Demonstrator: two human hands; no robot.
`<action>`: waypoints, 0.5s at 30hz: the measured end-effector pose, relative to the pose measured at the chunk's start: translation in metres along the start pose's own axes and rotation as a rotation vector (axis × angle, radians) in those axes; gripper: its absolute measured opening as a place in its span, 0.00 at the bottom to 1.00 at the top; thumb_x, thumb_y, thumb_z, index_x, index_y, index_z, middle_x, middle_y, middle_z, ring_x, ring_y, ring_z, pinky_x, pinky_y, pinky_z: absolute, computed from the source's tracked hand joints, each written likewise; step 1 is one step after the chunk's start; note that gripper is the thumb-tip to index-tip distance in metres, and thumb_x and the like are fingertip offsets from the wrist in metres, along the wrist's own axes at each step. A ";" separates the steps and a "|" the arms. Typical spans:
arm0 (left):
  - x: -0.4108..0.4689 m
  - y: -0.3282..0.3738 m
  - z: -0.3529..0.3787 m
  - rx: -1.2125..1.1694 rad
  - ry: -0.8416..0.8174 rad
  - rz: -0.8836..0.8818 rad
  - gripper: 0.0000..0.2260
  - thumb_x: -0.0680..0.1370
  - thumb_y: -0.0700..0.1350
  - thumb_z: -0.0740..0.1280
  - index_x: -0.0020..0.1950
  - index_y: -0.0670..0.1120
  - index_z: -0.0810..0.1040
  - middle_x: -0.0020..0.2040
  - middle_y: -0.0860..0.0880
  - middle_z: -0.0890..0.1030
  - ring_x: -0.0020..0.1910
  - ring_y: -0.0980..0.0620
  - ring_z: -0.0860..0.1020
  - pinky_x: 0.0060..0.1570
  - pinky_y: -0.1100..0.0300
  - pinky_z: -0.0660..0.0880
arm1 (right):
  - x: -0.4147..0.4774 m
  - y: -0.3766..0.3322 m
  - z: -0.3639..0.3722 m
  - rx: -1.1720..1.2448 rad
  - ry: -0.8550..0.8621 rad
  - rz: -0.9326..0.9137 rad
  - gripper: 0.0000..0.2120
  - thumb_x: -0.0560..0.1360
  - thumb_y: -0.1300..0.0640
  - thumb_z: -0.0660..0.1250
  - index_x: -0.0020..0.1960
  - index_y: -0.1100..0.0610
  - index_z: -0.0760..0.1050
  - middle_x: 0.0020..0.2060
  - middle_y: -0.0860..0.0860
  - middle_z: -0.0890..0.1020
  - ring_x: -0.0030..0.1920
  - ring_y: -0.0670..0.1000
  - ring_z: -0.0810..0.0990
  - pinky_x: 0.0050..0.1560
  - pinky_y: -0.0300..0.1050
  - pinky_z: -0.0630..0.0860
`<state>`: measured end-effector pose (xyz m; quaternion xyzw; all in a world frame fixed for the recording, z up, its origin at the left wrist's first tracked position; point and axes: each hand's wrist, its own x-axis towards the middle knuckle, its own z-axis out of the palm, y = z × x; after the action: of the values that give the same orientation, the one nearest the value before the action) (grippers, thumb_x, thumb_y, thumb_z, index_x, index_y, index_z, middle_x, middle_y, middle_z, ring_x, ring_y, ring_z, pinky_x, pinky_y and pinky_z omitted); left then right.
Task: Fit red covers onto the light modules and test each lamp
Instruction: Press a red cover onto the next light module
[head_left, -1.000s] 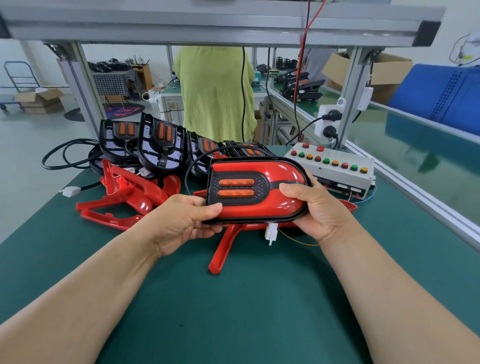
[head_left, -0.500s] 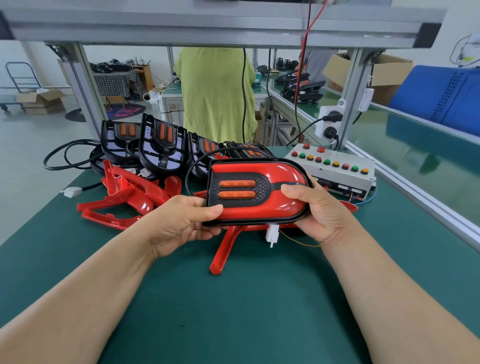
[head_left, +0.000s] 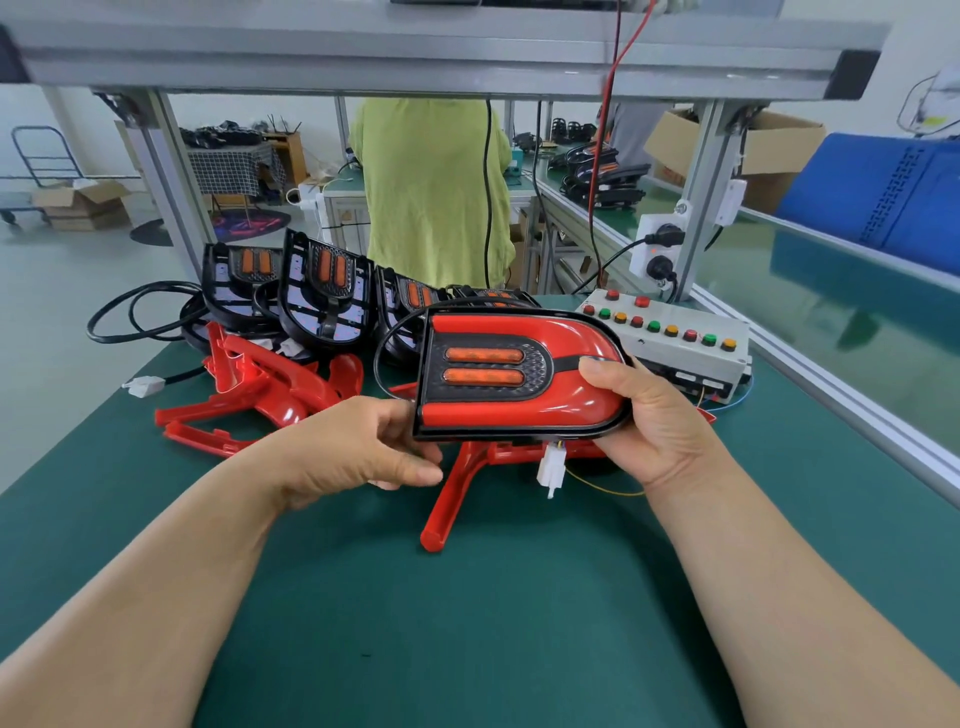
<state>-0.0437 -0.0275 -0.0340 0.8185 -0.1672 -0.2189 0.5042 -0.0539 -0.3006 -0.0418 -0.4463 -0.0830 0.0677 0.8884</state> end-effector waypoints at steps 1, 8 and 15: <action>0.000 0.000 -0.002 0.003 0.012 0.011 0.16 0.71 0.36 0.76 0.55 0.51 0.84 0.48 0.52 0.85 0.43 0.60 0.81 0.46 0.61 0.76 | 0.000 0.000 0.000 -0.002 -0.004 0.006 0.30 0.63 0.63 0.73 0.65 0.62 0.75 0.56 0.62 0.84 0.54 0.60 0.84 0.49 0.55 0.83; 0.003 0.001 -0.015 -0.469 -0.028 0.003 0.17 0.79 0.34 0.58 0.64 0.42 0.79 0.62 0.41 0.82 0.59 0.44 0.80 0.54 0.53 0.81 | 0.000 0.002 0.001 -0.029 -0.032 0.022 0.30 0.67 0.64 0.70 0.69 0.63 0.73 0.58 0.63 0.82 0.55 0.61 0.84 0.52 0.57 0.82; 0.010 0.003 0.004 -0.559 0.135 0.050 0.24 0.77 0.59 0.60 0.65 0.45 0.80 0.61 0.43 0.83 0.59 0.45 0.82 0.55 0.49 0.81 | 0.002 0.011 0.008 -0.067 -0.077 0.033 0.24 0.67 0.67 0.70 0.63 0.60 0.77 0.53 0.61 0.84 0.51 0.60 0.84 0.53 0.58 0.82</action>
<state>-0.0373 -0.0370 -0.0354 0.6562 -0.0866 -0.1891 0.7253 -0.0537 -0.2868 -0.0456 -0.4741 -0.1119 0.0966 0.8680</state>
